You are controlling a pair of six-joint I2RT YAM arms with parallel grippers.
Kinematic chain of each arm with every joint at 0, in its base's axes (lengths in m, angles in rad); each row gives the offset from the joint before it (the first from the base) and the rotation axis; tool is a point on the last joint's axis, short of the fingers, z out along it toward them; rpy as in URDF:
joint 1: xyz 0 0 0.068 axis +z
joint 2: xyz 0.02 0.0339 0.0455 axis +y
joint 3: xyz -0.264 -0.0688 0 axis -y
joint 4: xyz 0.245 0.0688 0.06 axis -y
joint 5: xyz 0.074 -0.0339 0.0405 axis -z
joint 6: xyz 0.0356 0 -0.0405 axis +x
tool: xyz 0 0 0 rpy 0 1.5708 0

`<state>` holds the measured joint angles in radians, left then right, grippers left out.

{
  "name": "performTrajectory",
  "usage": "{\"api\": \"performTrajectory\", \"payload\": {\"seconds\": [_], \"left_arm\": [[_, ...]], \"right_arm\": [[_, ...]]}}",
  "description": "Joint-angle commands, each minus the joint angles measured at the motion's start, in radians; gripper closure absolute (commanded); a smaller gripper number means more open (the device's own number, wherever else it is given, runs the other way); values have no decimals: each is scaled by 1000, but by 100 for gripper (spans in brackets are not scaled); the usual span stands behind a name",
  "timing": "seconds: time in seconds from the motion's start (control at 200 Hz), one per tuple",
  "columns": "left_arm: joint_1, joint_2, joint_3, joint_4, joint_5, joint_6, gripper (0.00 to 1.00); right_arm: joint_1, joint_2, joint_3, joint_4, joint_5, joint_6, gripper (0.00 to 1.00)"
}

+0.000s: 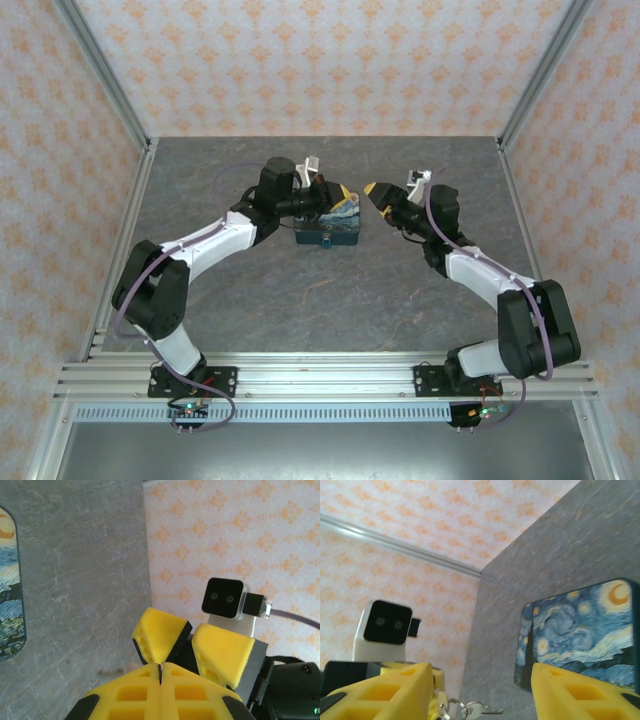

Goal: Unlock the padlock with the key

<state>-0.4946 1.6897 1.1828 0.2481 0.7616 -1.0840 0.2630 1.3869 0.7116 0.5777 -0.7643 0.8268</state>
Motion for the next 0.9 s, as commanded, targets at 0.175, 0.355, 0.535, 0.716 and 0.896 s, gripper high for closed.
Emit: {"api": "performTrajectory", "payload": {"seconds": [0.175, 0.355, 0.535, 0.716, 0.896], "left_arm": [[9, 33, 24, 103, 72, 41, 100], [7, 36, 24, 124, 67, 28, 100], [7, 41, 25, 132, 59, 22, 100], [6, 47, 26, 132, 55, 20, 100], [7, 51, 28, 134, 46, 16, 100]], "right_arm": [[-1, 52, 54, 136, -151, 51, 53], [7, 89, 51, 194, -162, 95, 58], [20, 102, 48, 206, -165, 102, 64], [30, 102, 42, 214, -168, 106, 69], [32, 97, 30, 219, -167, 106, 73]]}}
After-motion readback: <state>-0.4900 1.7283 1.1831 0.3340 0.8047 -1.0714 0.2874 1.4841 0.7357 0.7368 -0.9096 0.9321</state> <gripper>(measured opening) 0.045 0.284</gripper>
